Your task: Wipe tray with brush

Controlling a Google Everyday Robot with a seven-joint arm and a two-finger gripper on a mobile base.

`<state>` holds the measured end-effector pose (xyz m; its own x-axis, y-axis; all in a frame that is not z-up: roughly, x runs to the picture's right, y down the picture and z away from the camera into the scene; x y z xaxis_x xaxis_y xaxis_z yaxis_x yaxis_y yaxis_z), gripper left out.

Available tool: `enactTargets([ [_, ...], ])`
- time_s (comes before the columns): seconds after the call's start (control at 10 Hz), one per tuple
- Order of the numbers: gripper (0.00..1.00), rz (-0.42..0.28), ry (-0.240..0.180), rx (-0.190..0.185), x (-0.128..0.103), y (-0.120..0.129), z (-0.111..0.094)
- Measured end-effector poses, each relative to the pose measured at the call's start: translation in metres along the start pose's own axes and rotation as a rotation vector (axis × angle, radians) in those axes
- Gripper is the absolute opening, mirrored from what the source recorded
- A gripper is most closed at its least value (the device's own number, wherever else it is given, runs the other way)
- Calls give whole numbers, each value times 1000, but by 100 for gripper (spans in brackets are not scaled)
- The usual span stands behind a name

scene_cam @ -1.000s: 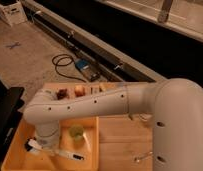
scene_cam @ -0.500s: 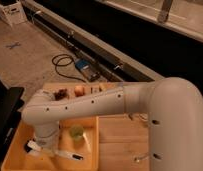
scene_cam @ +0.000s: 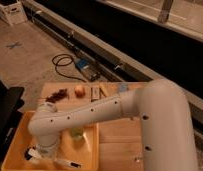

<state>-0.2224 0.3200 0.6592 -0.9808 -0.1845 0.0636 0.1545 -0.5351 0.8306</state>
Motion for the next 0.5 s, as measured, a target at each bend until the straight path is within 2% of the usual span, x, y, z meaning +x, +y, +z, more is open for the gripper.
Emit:
enactTargets([
  [0.3,0,35,21,-56,-9,18,-16],
  [0.5,0,23,39,-88,-4,34,-23],
])
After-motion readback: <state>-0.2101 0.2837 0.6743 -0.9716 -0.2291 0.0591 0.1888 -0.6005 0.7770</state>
